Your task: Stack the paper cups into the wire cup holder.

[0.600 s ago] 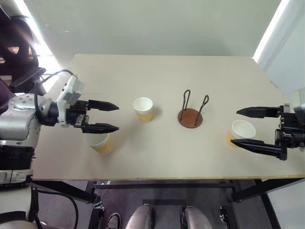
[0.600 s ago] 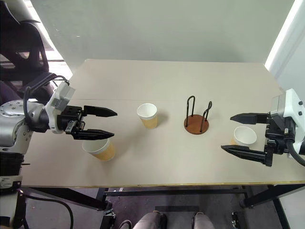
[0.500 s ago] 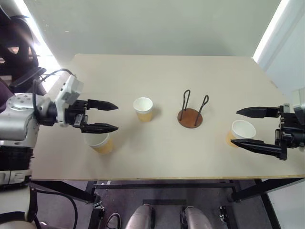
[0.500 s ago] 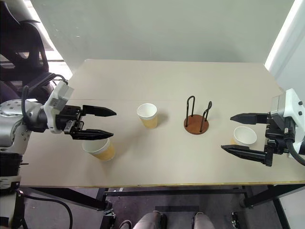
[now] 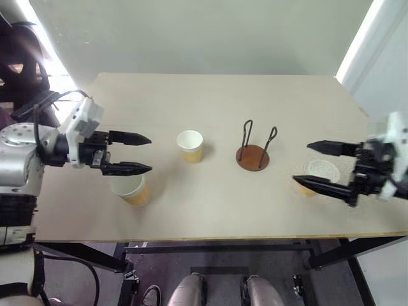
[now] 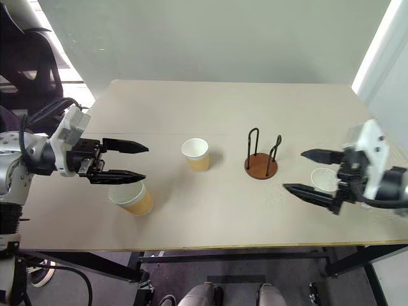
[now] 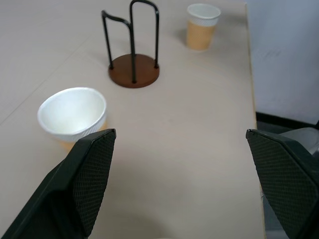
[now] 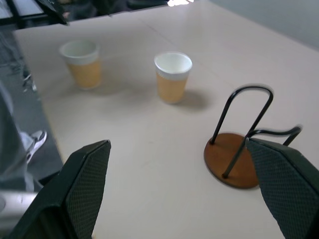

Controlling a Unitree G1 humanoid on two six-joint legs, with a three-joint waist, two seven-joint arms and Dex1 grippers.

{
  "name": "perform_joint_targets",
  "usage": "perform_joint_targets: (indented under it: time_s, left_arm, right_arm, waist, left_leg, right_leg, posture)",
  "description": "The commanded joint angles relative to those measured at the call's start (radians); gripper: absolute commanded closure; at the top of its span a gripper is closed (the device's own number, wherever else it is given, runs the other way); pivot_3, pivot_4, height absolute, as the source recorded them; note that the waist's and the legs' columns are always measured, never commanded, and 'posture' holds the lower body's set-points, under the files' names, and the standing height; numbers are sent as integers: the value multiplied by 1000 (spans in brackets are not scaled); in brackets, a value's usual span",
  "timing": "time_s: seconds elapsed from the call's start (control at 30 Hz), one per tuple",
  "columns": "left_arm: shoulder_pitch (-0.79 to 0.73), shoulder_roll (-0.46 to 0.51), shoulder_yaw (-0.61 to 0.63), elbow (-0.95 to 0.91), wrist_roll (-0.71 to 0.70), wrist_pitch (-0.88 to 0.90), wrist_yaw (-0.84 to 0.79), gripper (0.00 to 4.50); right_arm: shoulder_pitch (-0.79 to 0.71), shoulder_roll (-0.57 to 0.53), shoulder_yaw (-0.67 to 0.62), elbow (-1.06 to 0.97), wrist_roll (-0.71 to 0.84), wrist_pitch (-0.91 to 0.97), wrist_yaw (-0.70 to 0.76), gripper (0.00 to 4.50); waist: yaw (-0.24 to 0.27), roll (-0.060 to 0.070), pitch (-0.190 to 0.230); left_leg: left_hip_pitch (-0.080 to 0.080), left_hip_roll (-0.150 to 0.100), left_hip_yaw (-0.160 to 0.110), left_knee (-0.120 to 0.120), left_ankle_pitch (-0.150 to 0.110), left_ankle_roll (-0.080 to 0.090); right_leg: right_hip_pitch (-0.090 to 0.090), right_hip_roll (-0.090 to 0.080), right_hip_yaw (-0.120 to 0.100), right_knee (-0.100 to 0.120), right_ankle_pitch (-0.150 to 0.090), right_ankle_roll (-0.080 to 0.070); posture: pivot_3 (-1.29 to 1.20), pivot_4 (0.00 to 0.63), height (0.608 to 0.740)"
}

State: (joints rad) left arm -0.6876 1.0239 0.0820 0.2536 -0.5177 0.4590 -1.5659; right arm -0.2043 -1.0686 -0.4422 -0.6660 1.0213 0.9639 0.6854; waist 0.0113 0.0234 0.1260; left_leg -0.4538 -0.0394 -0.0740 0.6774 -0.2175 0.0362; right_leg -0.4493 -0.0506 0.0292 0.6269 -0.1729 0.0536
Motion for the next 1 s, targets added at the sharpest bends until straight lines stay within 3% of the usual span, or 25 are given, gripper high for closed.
perform_joint_targets:
  time_s: [0.03, 0.23, 0.47, 1.0]
  left_arm:
    - [-35, 28, 34, 23, 10, -27, -11, 33]
    - [-42, 28, 23, 42, 21, -40, -8, 33]
    - [-33, 26, 25, 26, 21, -31, -7, 33]
    - [5, 47, 41, -39, 9, -4, 6, 33]
  right_arm:
    - [-33, 70, 96, -39, -5, 62, -194, 0]
    - [-128, 259, 276, -2, -91, 134, -448, 0]
    - [-175, 379, 371, 79, -221, 163, -566, 0]
    - [-311, 560, 499, 298, -531, 42, -589, 0]
  waist:
    - [1, -1, 0]
    - [0, -1, -1]
    - [2, -3, -1]
    - [2, -3, -1]
  left_leg:
    - [0, 0, 0, 0, 0, 0]
    - [0, 0, 0, 0, 3, 3]
    - [-1, -1, 0, 0, 0, -3]
    - [-1, 0, 0, -3, 0, -9]
  right_leg:
    - [0, 0, 0, 0, 0, 0]
    - [0, 0, 0, 0, 4, 2]
    - [-1, -1, 0, 0, 5, 0]
    - [-4, 0, 0, 0, 7, -3]
  posture:
    - [0, 150, 740]
    - [0, 150, 740]
    - [0, 150, 740]
    - [0, 150, 740]
